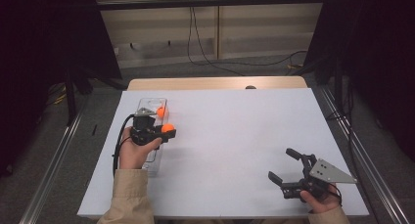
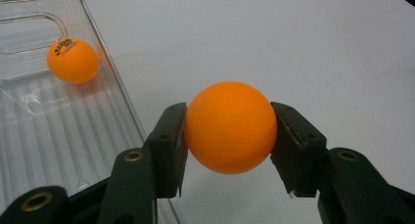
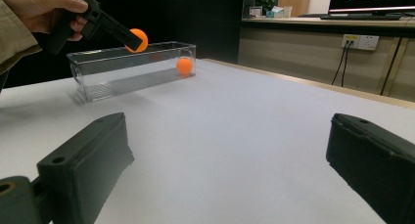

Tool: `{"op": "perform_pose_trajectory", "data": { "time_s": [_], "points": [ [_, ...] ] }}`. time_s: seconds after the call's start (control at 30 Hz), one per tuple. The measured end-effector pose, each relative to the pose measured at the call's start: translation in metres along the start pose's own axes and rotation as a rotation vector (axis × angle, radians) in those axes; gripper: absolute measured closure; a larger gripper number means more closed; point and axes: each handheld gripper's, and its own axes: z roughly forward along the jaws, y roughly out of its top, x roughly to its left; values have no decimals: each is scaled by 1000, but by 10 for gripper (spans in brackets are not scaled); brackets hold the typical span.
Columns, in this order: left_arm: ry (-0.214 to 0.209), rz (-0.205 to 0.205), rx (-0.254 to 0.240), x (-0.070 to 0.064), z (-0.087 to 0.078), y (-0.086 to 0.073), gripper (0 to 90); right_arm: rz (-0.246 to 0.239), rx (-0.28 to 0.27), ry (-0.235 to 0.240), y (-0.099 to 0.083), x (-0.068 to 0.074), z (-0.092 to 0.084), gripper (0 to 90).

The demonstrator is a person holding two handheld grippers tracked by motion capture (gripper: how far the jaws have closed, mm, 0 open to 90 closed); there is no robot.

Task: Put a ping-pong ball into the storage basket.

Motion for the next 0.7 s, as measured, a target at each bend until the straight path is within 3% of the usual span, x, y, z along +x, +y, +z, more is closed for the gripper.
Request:
{"op": "perform_pose_trajectory", "data": {
  "time_s": [0.7],
  "points": [
    [5,-4,1,7,-5,-1,508,0,1,-1,0,0,0,17]
  ]
}}
